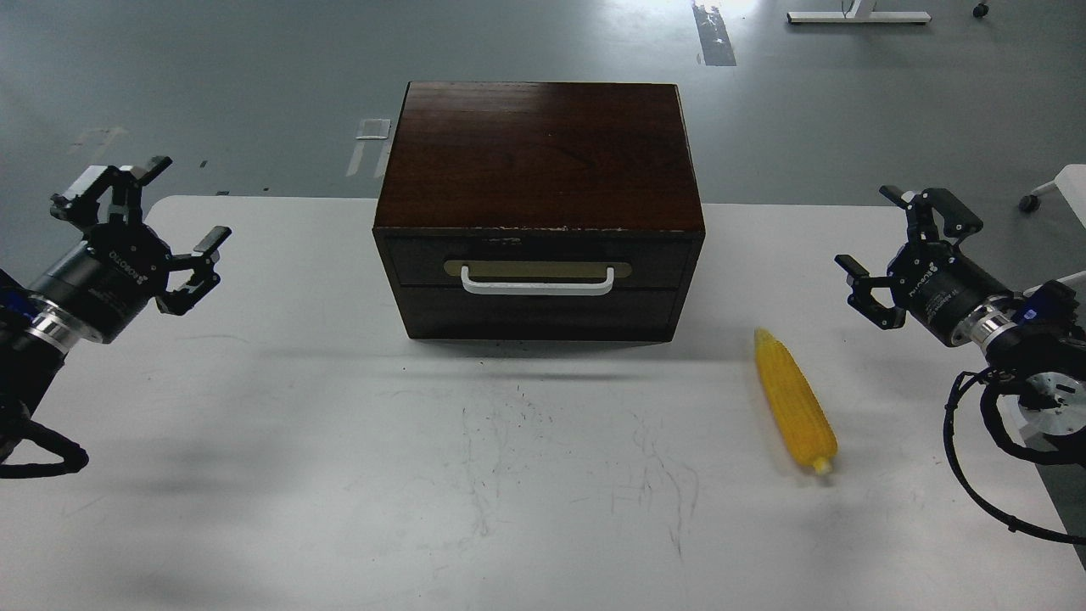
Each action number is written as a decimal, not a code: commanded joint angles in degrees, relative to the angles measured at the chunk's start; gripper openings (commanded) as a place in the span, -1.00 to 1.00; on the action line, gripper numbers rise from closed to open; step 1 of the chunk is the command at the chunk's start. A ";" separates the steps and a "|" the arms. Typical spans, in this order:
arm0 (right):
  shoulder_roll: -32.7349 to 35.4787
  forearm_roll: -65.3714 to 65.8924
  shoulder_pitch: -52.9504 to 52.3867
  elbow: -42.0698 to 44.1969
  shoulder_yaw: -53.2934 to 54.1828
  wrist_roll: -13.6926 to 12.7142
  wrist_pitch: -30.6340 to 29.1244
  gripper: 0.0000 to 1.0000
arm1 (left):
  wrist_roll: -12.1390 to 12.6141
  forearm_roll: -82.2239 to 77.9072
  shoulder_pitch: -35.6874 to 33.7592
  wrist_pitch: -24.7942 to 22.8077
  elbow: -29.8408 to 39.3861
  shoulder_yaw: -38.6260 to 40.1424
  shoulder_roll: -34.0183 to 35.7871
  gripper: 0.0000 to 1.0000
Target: Put corn in drawer with both arms
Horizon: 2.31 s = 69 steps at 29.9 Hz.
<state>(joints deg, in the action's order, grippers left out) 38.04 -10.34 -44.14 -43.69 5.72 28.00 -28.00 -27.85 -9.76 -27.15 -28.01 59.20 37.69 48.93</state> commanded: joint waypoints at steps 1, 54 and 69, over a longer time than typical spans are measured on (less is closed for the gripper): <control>-0.07 -0.03 0.02 0.00 0.08 0.00 0.00 1.00 | -0.15 -5.15 -5.00 0.01 -0.40 0.10 2.30 0.98; 2.21 0.05 0.19 -0.17 0.87 0.00 0.00 1.00 | -0.15 -113.28 -77.35 0.01 17.97 -55.97 -34.95 0.98; 2.30 0.05 0.45 -0.17 0.79 0.00 0.00 1.00 | -0.15 -112.93 -73.22 0.01 9.97 -61.24 -39.70 0.98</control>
<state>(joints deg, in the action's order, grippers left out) 40.33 -10.28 -43.84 -43.86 6.51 28.00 -28.00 -28.00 -122.61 -101.66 -28.00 70.70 -23.48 9.33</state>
